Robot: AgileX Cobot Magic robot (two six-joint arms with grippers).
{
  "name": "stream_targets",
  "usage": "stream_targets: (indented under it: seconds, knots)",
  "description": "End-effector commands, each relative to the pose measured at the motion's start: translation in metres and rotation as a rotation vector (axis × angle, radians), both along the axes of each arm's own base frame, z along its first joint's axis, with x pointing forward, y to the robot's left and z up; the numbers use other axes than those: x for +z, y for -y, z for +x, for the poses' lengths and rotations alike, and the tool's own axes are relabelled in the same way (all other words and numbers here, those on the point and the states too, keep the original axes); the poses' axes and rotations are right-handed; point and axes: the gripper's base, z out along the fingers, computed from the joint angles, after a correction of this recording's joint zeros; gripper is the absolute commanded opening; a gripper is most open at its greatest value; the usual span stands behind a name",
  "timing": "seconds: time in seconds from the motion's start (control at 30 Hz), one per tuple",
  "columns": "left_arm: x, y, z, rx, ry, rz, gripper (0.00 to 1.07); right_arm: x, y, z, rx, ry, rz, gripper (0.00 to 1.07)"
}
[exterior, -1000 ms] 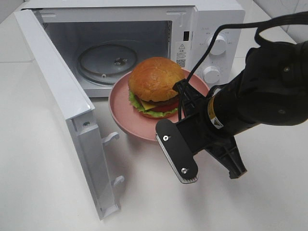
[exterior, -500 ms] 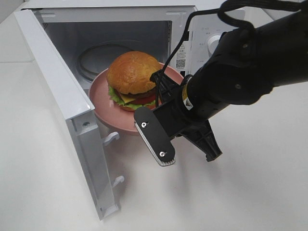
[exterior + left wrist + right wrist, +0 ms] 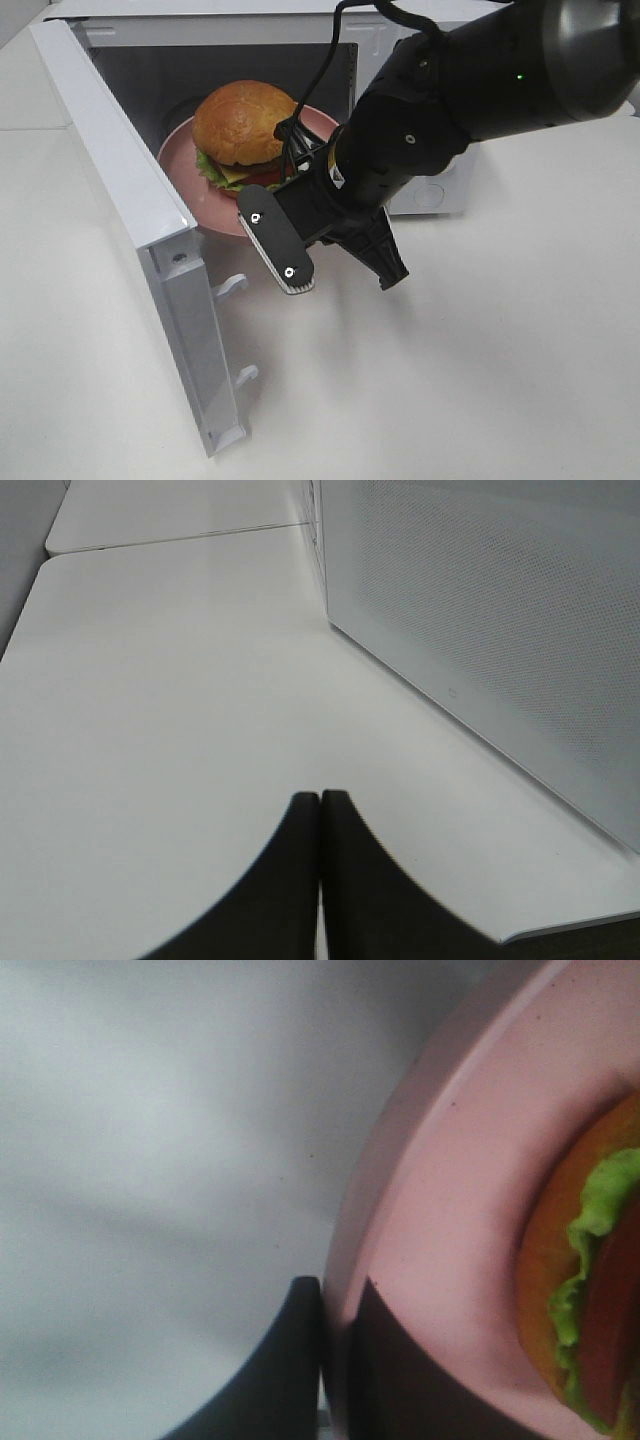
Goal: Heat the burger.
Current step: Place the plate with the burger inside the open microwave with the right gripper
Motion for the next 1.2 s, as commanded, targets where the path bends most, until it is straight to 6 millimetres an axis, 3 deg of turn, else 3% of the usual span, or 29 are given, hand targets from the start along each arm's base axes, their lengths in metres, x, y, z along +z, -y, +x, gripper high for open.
stream_targets:
  seconds: [0.03,0.47,0.53,0.63,0.7,0.9,1.2]
  knots:
    - [0.001,0.000,-0.003,-0.001,0.033,-0.004,0.00,0.013,-0.008,0.017,0.010,0.052,0.030,0.00]
    - [0.001,0.000,-0.003,-0.001,0.033,-0.004,0.00,0.015,-0.022,0.054,-0.101,0.004,0.055,0.00]
    - [0.001,0.000,-0.003,-0.001,0.033,-0.004,0.00,0.016,-0.028,0.068,-0.155,-0.029,0.076,0.00]
    - [0.001,0.000,-0.003,-0.001,0.033,-0.004,0.00,0.016,-0.031,0.070,-0.162,-0.037,0.085,0.00]
    - [0.001,0.000,-0.003,-0.001,0.033,-0.004,0.00,0.016,-0.037,0.083,-0.190,-0.047,0.111,0.00]
    - [0.001,0.000,-0.003,-0.001,0.033,-0.004,0.00,0.015,-0.047,0.092,-0.223,-0.051,0.155,0.00]
    - [0.001,0.000,-0.003,-0.001,0.033,-0.004,0.00,-0.002,-0.056,0.117,-0.367,-0.111,0.212,0.00]
